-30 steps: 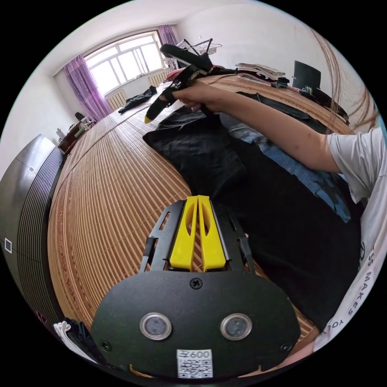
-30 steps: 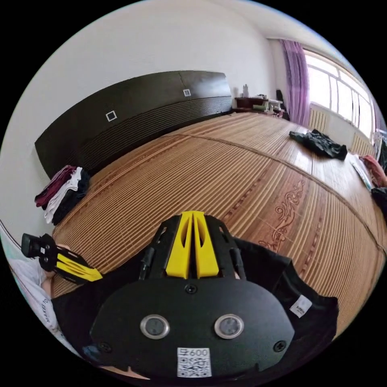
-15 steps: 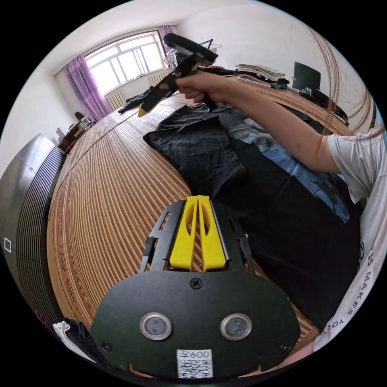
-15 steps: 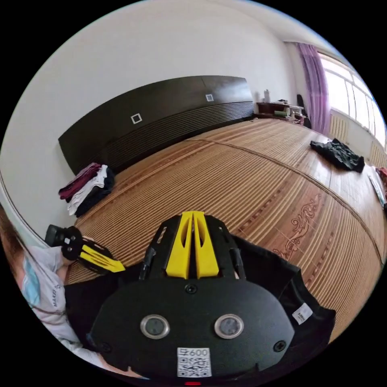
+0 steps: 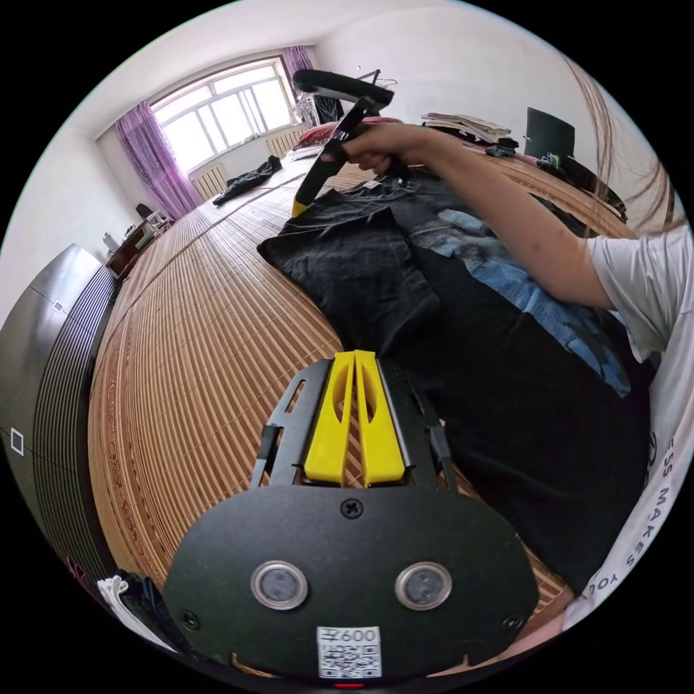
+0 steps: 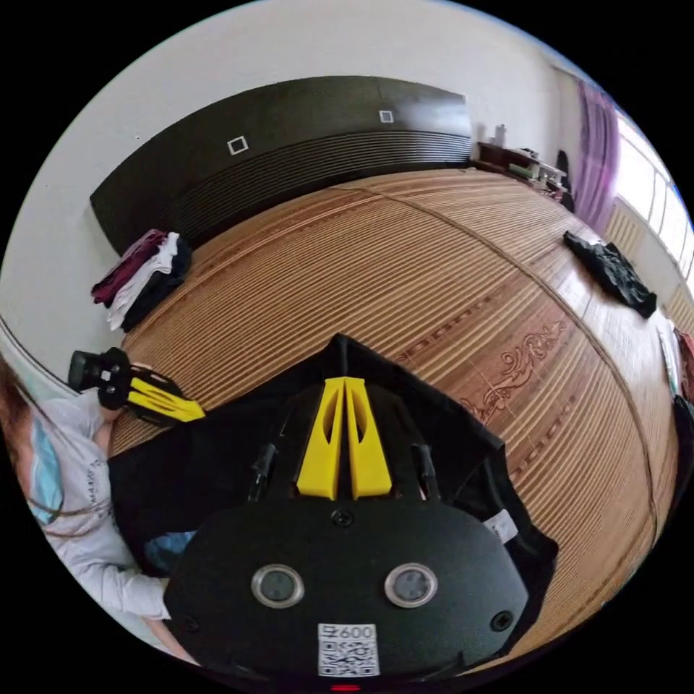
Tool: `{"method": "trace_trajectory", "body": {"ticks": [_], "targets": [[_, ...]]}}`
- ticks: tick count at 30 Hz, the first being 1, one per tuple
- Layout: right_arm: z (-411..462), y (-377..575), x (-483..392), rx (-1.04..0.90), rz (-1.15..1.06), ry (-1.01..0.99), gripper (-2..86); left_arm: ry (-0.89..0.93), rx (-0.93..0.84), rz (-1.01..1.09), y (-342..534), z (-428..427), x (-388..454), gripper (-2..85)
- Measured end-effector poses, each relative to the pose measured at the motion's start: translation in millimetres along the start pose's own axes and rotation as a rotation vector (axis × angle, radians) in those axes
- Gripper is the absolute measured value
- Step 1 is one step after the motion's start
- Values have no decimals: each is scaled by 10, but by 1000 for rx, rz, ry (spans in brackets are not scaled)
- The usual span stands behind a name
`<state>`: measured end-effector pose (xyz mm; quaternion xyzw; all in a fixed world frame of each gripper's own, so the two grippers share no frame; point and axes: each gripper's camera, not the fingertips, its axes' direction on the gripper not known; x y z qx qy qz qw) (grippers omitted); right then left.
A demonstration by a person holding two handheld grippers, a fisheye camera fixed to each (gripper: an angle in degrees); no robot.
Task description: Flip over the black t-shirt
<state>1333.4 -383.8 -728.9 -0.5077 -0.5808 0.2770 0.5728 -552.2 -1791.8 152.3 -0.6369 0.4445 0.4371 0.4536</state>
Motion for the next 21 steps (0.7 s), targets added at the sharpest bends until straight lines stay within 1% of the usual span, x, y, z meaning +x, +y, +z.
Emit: {"method": "trace_trajectory", "body": {"ticks": [1,2,3,5,6,7,9,11,12,14,15,16,17,18,19,20,21], "targets": [[23,-31,-39,-56,-15,-118,-8,-1,0,1,-50,-11,3,7],[129,-74,-65,-143,-13,-183,-8,0,0,0,-100,-22,-1,7],[201,-93,-70,-186,-3,-180,-8,1,0,-1,-124,-28,-5,7],[462,-157,-6,-298,52,-30,-8,10,2,-5,-225,-56,-34,7],[508,-164,44,-318,77,-5,-8,11,3,-6,-250,-65,-41,7],[490,-178,112,-298,95,-55,-8,14,4,-8,-304,-83,-58,6],[394,-156,165,-266,92,-69,-8,42,5,-17,-394,-117,-126,6],[203,-90,226,-223,98,-73,-8,97,31,-128,-497,-255,-433,5],[155,-66,238,-211,96,-92,-8,80,45,-162,-535,-315,-533,5],[58,3,273,-198,82,-163,-8,-90,120,-252,-876,-595,-893,3],[65,10,282,-207,82,-165,-8,-113,146,-268,-1006,-642,-979,3],[103,6,298,-226,76,-149,-8,-77,171,-277,-1311,-642,-1163,3],[153,-7,344,-229,85,-129,-8,22,151,-289,-1665,-521,-1372,2],[187,-17,380,-235,94,-134,-8,72,141,-301,-1836,-431,-1472,2],[260,-32,454,-251,109,-168,-8,182,127,-314,-2148,-223,-1629,2],[320,-34,508,-266,114,-196,-8,250,81,-338,-2413,16,-1730,2],[340,-33,526,-271,113,-199,-8,270,46,-339,-2530,143,-1755,2]]}}
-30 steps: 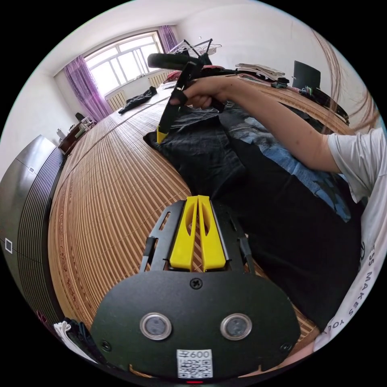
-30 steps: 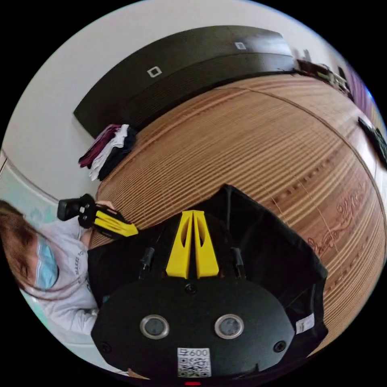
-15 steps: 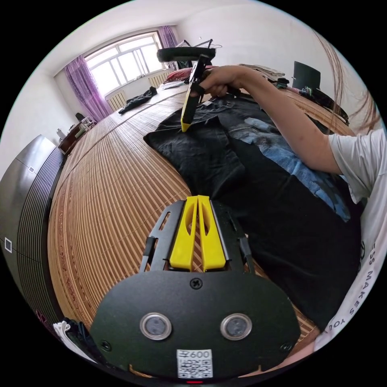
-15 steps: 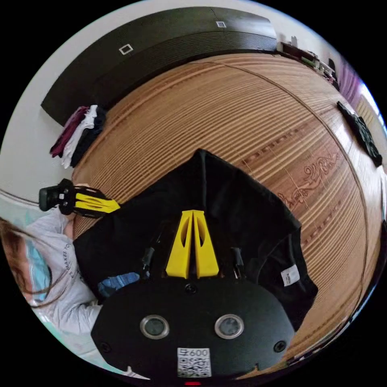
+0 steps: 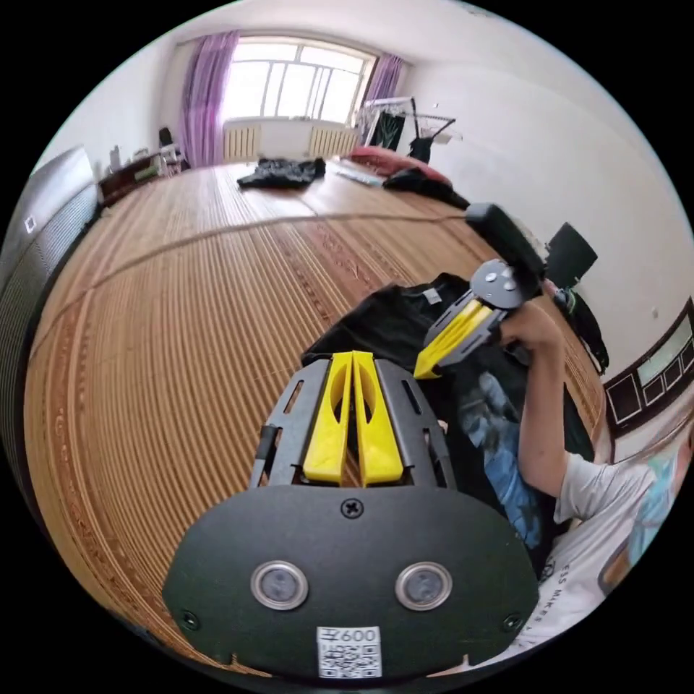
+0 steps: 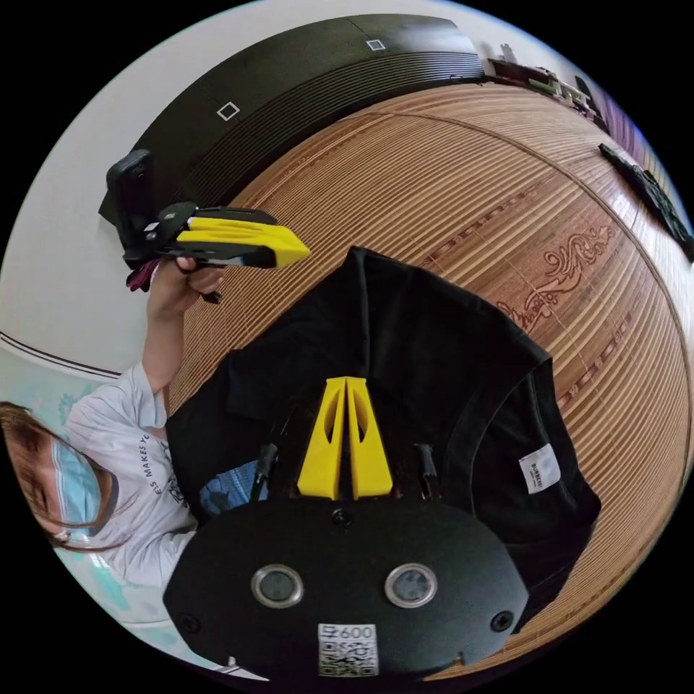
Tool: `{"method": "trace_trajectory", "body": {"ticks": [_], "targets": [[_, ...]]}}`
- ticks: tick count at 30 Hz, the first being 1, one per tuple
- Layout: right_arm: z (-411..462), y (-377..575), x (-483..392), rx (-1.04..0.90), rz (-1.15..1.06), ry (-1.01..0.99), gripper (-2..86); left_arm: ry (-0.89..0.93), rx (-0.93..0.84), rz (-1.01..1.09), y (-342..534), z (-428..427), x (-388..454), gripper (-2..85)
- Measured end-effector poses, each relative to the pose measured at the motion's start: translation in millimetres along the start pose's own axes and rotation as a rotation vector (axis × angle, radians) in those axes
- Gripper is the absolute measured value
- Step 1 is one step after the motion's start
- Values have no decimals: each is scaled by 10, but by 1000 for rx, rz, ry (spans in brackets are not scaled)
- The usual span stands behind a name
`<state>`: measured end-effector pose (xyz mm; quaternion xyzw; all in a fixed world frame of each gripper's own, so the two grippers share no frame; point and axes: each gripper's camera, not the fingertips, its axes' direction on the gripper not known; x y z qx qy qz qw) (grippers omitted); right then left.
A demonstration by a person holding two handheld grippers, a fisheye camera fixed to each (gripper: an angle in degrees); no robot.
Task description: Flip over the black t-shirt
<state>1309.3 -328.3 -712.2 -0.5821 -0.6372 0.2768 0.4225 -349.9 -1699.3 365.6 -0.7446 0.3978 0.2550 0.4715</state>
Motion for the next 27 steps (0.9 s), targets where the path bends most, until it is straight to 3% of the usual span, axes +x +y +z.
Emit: {"method": "trace_trajectory", "body": {"ticks": [4,5,9,12,14,18,21,23,27], "targets": [[68,40,112,-67,54,54,-8,-202,-188,-11,-303,750,-47,3],[65,124,77,-133,97,88,-8,-188,-98,-49,-260,714,-81,3],[13,388,-89,-271,207,434,-8,-178,-92,-32,-368,690,-106,4],[-3,349,-170,-201,89,283,-8,-130,-74,-63,-430,648,-210,4],[71,84,-211,-135,-33,297,-8,-121,-69,-65,-479,617,-236,5],[485,-85,8,-260,-50,336,-9,-154,-72,-39,-560,580,-192,5],[331,185,379,-289,103,346,-9,-160,-73,-33,-606,542,-204,5],[397,485,641,-428,189,506,-9,-133,-66,-44,-620,497,-274,4],[178,467,575,-269,92,499,-8,-92,-73,15,-620,380,-298,2]]}}
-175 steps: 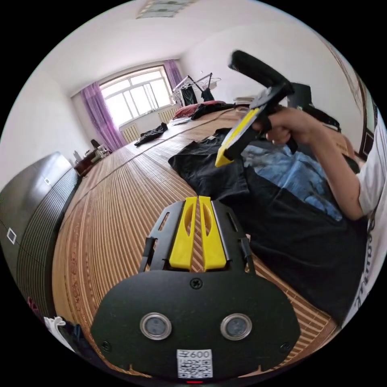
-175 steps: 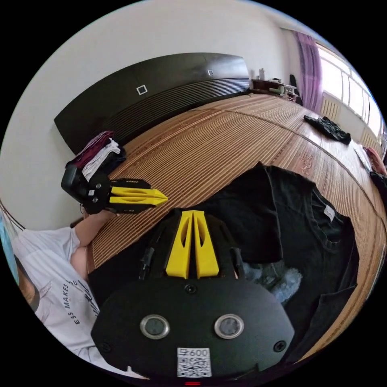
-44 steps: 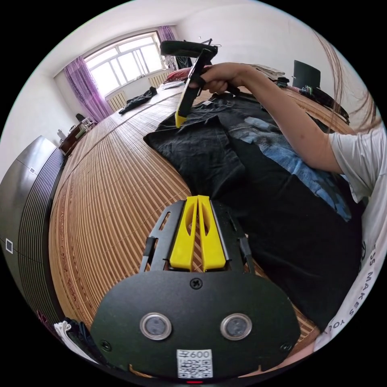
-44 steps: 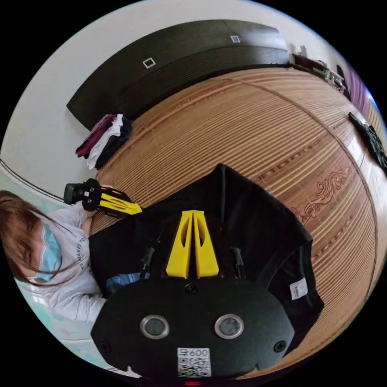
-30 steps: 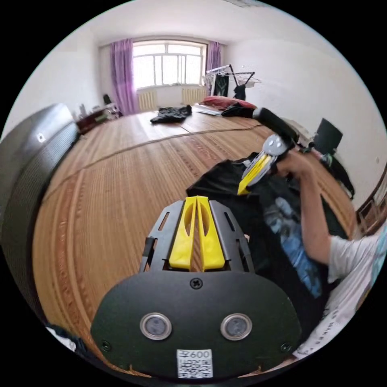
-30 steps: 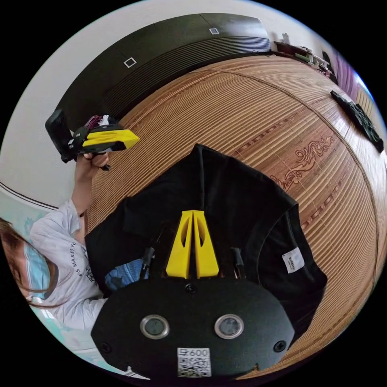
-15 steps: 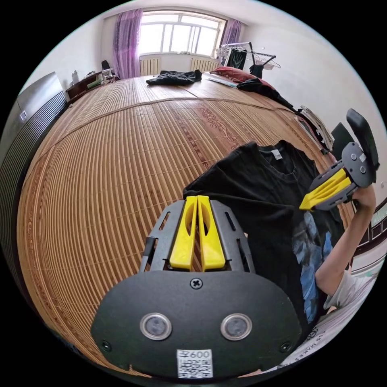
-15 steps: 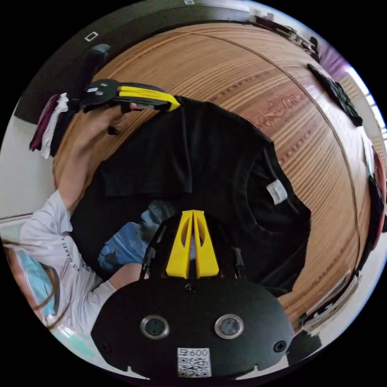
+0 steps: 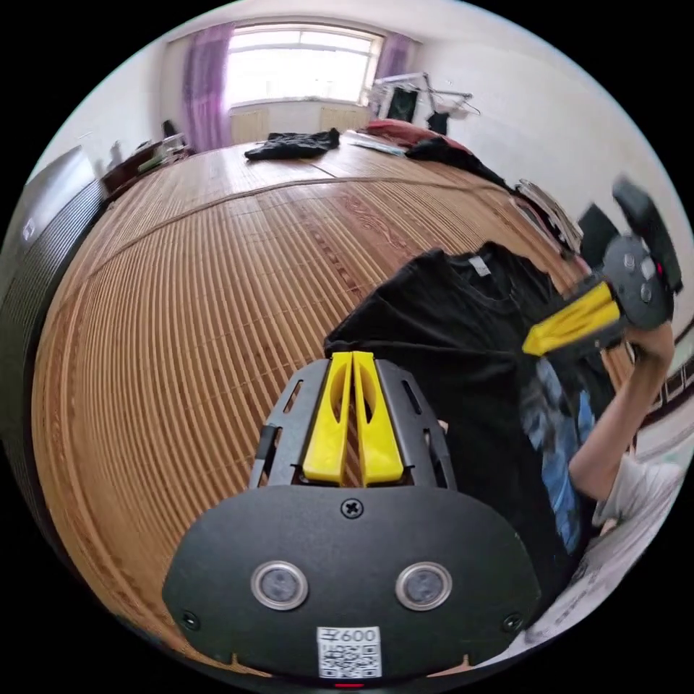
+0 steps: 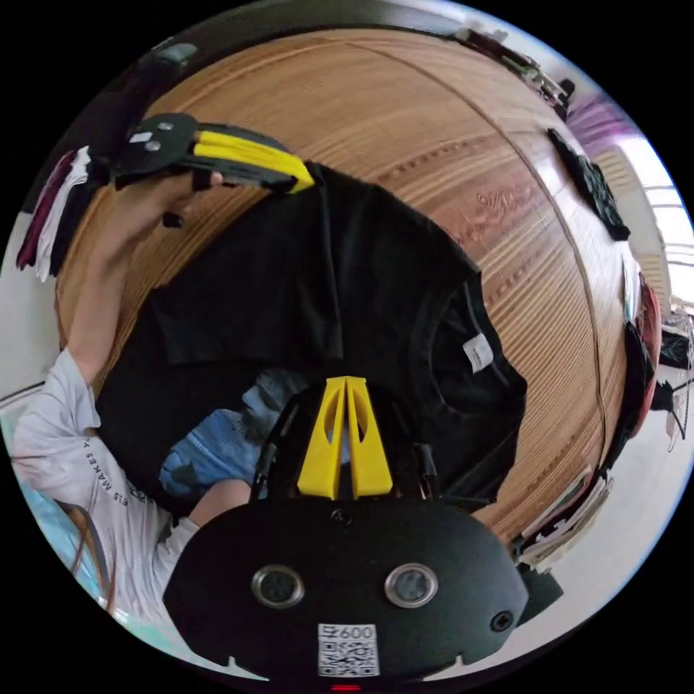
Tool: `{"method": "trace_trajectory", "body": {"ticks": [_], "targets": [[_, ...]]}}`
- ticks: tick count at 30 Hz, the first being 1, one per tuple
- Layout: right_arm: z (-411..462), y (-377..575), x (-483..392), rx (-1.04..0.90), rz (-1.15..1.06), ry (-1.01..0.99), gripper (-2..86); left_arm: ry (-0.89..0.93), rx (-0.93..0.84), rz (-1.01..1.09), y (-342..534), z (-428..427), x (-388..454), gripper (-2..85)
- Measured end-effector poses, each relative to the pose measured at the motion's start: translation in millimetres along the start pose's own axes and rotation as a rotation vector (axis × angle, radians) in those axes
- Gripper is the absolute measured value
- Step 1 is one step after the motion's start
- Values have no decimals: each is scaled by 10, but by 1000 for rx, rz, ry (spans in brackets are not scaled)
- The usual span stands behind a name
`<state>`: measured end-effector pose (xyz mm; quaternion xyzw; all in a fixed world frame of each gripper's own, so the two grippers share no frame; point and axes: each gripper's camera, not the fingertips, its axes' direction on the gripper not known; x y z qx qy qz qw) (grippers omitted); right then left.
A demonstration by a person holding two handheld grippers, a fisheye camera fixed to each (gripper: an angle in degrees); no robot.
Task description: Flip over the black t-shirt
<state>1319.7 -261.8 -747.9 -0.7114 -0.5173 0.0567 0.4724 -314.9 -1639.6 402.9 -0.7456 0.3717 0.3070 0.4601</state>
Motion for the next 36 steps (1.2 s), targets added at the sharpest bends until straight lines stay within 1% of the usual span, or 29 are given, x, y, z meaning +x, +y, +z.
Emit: {"method": "trace_trajectory", "body": {"ticks": [1,2,3,4,5,6,7,8,9,11,13,14,15,17,19,21,22,24,25,27,29,30,31,32,33,35,36], "targets": [[-161,-52,-55,125,-63,27,-8,-15,-49,52,15,-125,23,2],[-320,-59,-73,279,-113,8,-8,-44,-75,10,57,-351,-27,2],[-375,-56,-52,344,-127,-20,-9,-51,-56,-9,107,-501,-52,1],[-429,-67,40,455,-160,-113,-9,-18,3,-24,240,-804,-89,1],[-371,-103,186,519,-205,-239,-9,98,23,-7,410,-1022,-121,1],[-303,-147,273,527,-221,-307,-9,173,5,5,501,-1075,-138,1],[-100,-282,449,477,-242,-426,-9,311,-45,24,695,-1111,-163,1],[133,-413,569,403,-272,-499,-9,375,-69,24,905,-1099,-170,1],[262,-456,609,371,-292,-520,-9,381,-81,26,1005,-1074,-159,1],[800,-580,650,175,-400,-537,-9,405,-178,77,1291,-859,-50,0],[1040,-594,805,129,-418,-561,-9,440,-190,78,1434,-710,-24,0],[1108,-573,1034,159,-375,-575,-9,451,-220,68,1506,-586,-31,0],[1148,-564,1168,173,-325,-531,-9,428,-253,66,1540,-514,-33,0],[1214,-455,1756,295,-158,-477,-9,380,-227,98,1633,-529,15,0],[1257,-318,2128,398,-42,-408,-8,304,-235,140,1686,-554,132,0],[1272,-134,2356,522,13,-277,-8,256,-244,152,1749,-545,196,0],[1263,24,2491,592,78,-170,-8,243,-241,152,1809,-534,203,0],[1178,256,2652,658,71,-156,-8,254,-233,134,1910,-501,155,0],[1107,377,2740,673,16,-214,-9,272,-226,120,1979,-477,105,0],[1074,446,2774,578,-134,-362,-9,295,-221,108,2082,-432,41,0],[1061,531,2627,393,-362,-562,-9,290,-222,109,2214,-376,25,0],[1034,585,2561,369,-411,-579,-9,279,-222,113,2247,-368,37,0],[964,716,2399,335,-504,-565,-9,252,-225,133,2311,-353,80,0],[941,849,2218,277,-572,-509,-9,231,-227,149,2379,-330,108,0],[957,906,2128,242,-597,-470,-9,228,-225,150,2419,-315,106,0],[1200,928,1911,117,-597,-312,-9,246,-203,147,2607,-249,42,0],[1302,869,1901,80,-576,-306,-9,253,-196,146,2657,-231,22,0]]}}
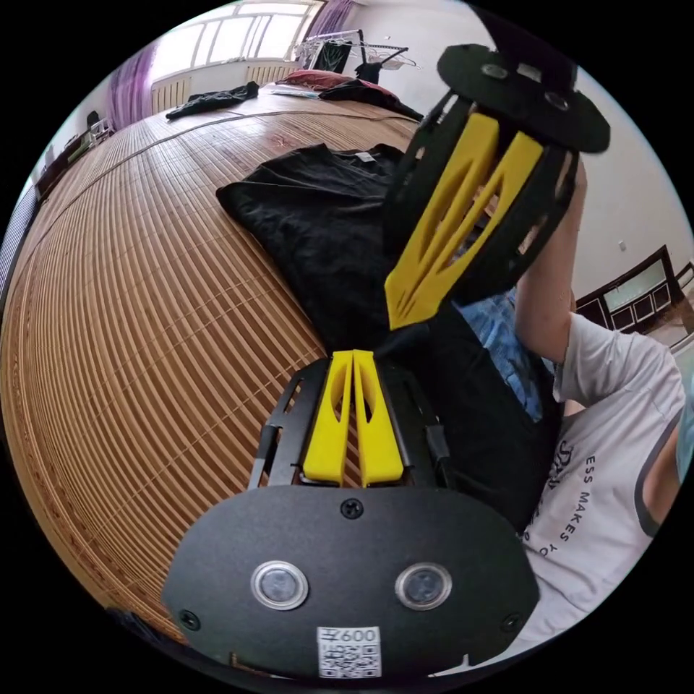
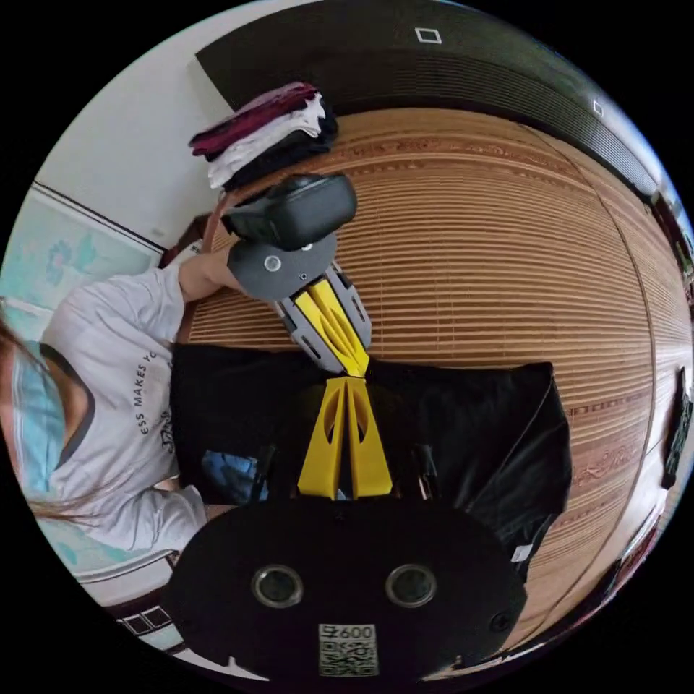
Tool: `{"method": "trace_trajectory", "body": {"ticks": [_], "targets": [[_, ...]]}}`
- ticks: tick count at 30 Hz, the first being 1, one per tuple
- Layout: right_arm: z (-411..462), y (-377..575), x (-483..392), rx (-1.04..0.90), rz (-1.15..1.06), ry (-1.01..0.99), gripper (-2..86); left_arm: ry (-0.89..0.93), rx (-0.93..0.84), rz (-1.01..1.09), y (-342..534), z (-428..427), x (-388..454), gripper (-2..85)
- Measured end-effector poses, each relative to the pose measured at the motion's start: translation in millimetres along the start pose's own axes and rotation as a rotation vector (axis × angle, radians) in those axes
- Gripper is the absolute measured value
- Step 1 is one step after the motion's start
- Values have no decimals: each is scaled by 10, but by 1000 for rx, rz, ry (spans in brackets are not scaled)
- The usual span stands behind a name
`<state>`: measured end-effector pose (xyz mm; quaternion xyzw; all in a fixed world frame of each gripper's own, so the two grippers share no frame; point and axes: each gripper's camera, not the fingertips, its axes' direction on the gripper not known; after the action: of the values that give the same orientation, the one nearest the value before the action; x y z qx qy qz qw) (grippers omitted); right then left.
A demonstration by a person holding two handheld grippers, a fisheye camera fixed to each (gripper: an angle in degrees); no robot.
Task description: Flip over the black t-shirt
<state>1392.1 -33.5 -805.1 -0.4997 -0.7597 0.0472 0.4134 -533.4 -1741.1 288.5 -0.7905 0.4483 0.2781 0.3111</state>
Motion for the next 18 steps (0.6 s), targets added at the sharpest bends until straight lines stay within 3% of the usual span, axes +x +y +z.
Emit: {"method": "trace_trajectory", "body": {"ticks": [2,4,10,12,14,18], "targets": [[454,18,321,-69,147,-166,-9,24,14,0,177,87,-55,1],[731,297,428,-27,245,-131,-9,15,10,10,291,156,-50,2],[764,2202,180,377,526,14,-9,-3,65,9,812,380,-43,5],[826,2835,-53,377,630,60,-8,-60,79,28,961,434,64,6],[833,3714,-596,521,720,108,-8,-203,82,90,1144,525,333,7],[939,4759,-1467,601,816,196,-8,-492,117,225,1559,689,893,8]]}}
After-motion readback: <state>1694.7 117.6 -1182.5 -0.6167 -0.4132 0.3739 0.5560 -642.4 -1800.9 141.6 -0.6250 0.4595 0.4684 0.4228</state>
